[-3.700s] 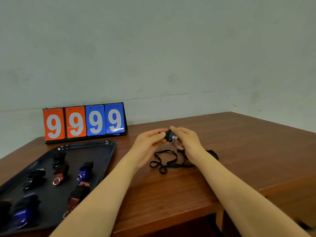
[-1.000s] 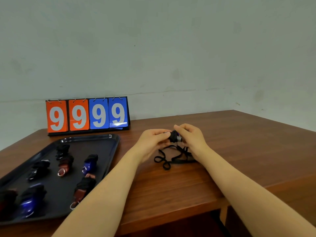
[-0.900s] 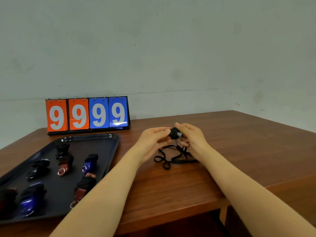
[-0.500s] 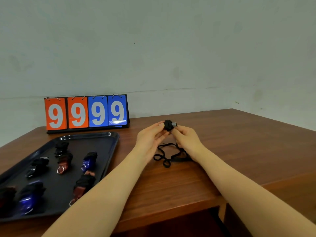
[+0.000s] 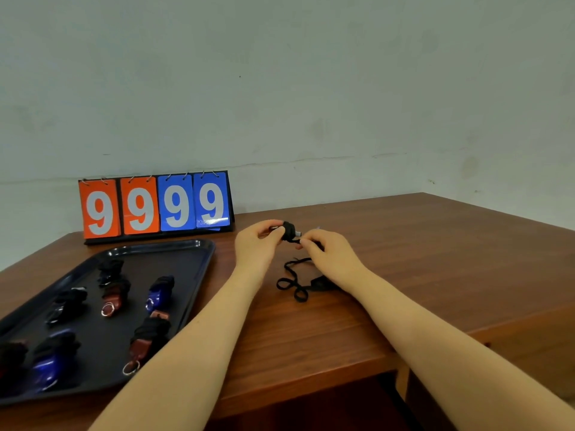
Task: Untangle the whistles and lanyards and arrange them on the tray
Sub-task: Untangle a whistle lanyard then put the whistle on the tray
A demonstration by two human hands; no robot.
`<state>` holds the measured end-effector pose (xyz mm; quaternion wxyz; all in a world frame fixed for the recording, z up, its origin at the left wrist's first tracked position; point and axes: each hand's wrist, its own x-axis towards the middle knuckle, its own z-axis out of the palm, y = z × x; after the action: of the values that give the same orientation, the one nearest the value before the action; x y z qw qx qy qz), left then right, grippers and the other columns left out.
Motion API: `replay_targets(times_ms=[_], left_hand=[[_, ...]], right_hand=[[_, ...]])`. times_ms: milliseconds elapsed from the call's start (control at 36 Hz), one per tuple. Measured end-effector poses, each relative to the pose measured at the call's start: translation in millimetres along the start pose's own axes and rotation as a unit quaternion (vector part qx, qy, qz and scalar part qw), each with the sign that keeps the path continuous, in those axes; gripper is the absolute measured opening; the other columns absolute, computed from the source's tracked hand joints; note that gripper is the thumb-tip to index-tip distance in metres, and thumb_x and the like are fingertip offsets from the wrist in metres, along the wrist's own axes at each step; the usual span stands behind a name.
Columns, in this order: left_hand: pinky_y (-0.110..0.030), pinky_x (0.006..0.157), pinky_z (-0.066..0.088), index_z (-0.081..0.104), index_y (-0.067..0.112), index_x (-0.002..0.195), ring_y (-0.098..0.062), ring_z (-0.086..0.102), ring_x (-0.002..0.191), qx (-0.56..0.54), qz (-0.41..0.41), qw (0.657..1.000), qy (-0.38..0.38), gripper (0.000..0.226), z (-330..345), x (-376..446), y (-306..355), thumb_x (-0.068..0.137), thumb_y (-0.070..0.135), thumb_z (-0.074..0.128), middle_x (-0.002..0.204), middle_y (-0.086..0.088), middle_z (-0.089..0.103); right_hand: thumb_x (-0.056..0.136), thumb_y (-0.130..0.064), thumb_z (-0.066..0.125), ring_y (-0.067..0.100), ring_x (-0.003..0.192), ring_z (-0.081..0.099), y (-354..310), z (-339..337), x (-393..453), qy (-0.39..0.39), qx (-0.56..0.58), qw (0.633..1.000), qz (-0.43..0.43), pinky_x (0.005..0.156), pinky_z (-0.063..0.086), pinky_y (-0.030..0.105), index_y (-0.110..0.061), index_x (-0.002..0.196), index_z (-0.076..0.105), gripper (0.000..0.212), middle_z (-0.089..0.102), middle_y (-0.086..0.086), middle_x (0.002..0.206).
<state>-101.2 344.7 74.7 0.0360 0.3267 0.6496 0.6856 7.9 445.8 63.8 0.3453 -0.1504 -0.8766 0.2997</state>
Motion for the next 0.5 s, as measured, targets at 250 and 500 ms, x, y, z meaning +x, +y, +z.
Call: replay_targets(times_ms=[250,500], left_hand=[[-0.033,0.092,0.054,0.073,0.019,0.105,-0.011,0.063,0.097,0.141,0.036,0.987,-0.063,0.019,-1,2,-2,0.088,0.013,0.065,0.099,0.005,0.069],[-0.026,0.082,0.056,0.071,0.012,0.11,-0.02,0.068,0.099,-0.08,-0.075,0.976,-0.186,0.021,-6,-4,7,0.092,0.009,0.061,0.109,-0.009,0.071]], right_hand=[[0.092,-0.029,0.062,0.001,0.067,0.056,2,-5,2,0.087,0.003,0.996,0.025,0.059,0.041,0.01,-0.023,0.086,0.067,0.01,0.062,-0.012,0.073],[0.091,-0.025,0.064,0.0,0.047,0.054,-4,-14,4,0.111,0.204,0.966,0.117,0.05,0.044,0.012,-0.013,0.08,0.069,0.017,0.062,-0.001,0.06]])
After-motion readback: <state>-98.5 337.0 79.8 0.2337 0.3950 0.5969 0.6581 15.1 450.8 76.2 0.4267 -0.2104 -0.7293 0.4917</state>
